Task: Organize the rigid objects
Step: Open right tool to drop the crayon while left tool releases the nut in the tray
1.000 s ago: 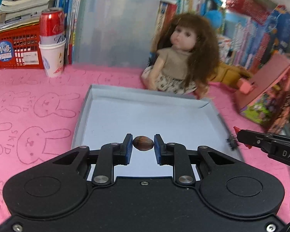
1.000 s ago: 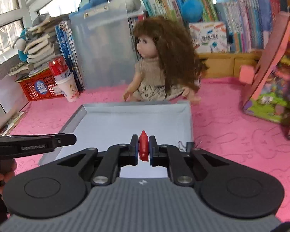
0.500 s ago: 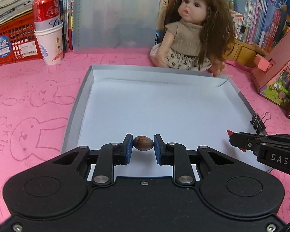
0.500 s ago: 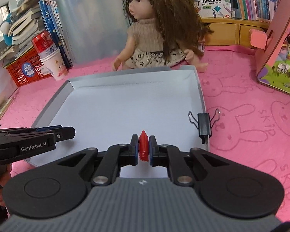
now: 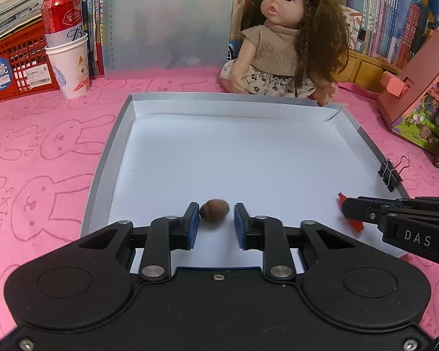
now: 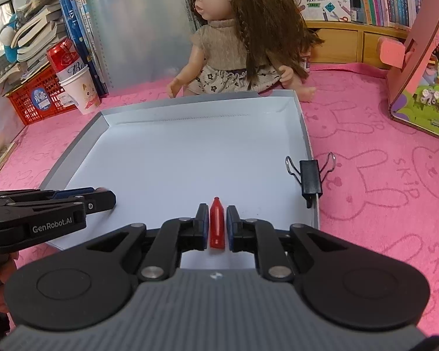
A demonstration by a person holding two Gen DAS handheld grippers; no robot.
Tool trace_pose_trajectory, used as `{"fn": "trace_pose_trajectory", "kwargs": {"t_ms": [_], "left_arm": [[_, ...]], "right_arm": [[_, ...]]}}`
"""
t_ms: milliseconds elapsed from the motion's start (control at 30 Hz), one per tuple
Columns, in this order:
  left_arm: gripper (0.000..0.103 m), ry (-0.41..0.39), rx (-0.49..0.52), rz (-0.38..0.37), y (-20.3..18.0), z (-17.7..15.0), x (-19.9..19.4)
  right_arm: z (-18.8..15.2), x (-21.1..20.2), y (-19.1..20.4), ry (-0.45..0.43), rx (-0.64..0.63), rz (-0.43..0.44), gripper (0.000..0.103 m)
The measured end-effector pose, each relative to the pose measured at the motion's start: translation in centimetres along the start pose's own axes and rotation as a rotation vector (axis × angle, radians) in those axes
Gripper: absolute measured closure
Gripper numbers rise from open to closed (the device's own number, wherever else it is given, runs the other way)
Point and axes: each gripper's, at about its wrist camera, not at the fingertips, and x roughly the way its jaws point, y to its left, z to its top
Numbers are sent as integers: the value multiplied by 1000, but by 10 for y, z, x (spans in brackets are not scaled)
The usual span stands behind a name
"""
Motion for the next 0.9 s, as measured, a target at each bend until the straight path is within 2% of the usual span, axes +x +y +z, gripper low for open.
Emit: {"fn": "trace_pose_trajectory", "kwargs": {"t_ms": [33, 467, 567, 667, 900], "left_arm": [[68, -4, -1, -4, 0, 0, -2], [31, -74, 48, -8, -4, -10, -37], [26, -90, 65, -16, -5, -17, -47], [25, -97, 76, -26, -7, -23, -56], [24, -118, 97, -54, -11, -35, -75]], "right_arm": [[-1, -2, 0, -6, -3, -2, 65], [-11, -35, 2, -86, -44, 19, 37], [-14, -45, 2, -107, -53, 23, 32], [-18, -54, 5, -130, -70, 27, 25], [-29, -72, 13, -172, -107, 24, 19]]}}
